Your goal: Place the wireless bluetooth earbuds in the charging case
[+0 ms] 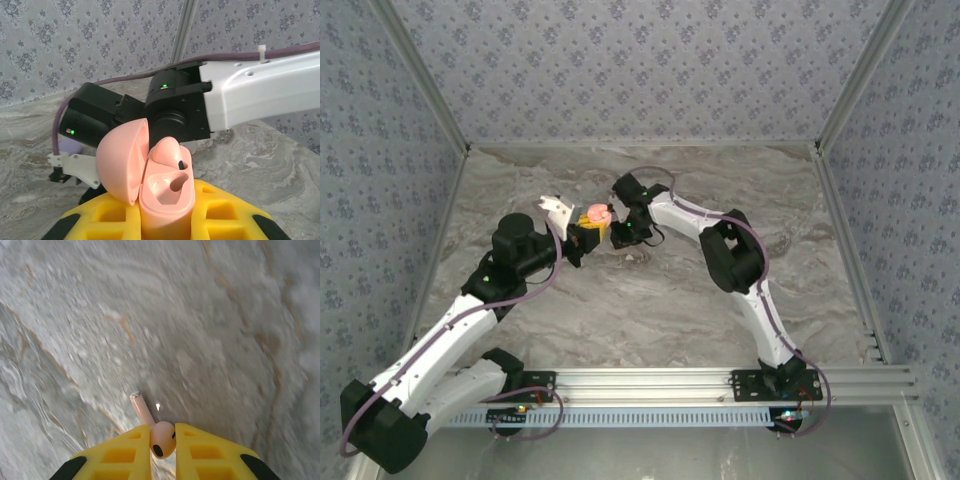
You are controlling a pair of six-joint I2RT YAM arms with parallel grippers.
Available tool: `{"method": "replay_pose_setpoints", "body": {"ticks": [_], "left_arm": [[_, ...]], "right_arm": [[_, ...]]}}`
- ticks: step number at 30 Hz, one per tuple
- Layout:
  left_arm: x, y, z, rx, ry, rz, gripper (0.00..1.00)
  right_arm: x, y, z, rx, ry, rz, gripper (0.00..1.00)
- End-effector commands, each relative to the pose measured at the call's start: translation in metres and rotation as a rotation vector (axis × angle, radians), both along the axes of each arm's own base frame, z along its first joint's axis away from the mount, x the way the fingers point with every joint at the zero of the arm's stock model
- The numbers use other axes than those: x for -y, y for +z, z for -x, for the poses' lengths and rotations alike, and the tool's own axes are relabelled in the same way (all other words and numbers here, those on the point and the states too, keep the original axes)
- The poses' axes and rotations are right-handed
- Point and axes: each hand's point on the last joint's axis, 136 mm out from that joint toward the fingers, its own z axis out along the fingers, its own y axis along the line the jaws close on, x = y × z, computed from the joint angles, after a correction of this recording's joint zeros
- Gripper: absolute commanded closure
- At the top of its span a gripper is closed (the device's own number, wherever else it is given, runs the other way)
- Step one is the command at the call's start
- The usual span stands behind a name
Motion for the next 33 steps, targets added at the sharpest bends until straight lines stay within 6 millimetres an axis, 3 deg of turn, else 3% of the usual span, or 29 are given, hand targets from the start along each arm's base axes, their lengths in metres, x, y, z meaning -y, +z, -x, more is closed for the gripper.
{"method": "replay_pose_setpoints", "body": {"ticks": [1,8,12,16,20,24,29,33], "left_arm": [[-0.001,0.002,-0.003,0.006,0.006,0.012,0.91],[0.004,-0.001,-0.006,-0.008,-0.009,0.019,0.91],[0.006,-0.002,-0.007,-0.015,-0.012,0.021,0.91],[0.007,-0.003,-0.008,-0.018,-0.013,0.021,0.91],[0.008,-0.003,-0.01,-0.022,-0.018,0.019,0.91],[0.01,-0.004,-0.011,-0.027,-0.023,0.014,0.91],[0.012,-0.004,-0.012,-0.028,-0.029,0.012,0.91],[0.013,-0.003,-0.014,-0.028,-0.031,0.013,0.91]], "right_arm": [[0.032,-0.001,0.01,0.0,-0.001,0.073,0.82],[0.067,-0.005,0.034,-0.014,0.027,0.133,0.82],[0.082,-0.009,0.038,-0.012,0.025,0.179,0.8],[0.082,-0.005,0.035,0.0,0.006,0.186,0.73],[0.079,0.009,0.031,0.025,-0.006,0.167,0.64],[0.075,0.026,0.033,0.041,0.003,0.134,0.61],[0.067,0.038,0.047,0.019,0.041,0.073,0.62],[0.068,0.03,0.053,-0.01,0.045,0.076,0.72]]}}
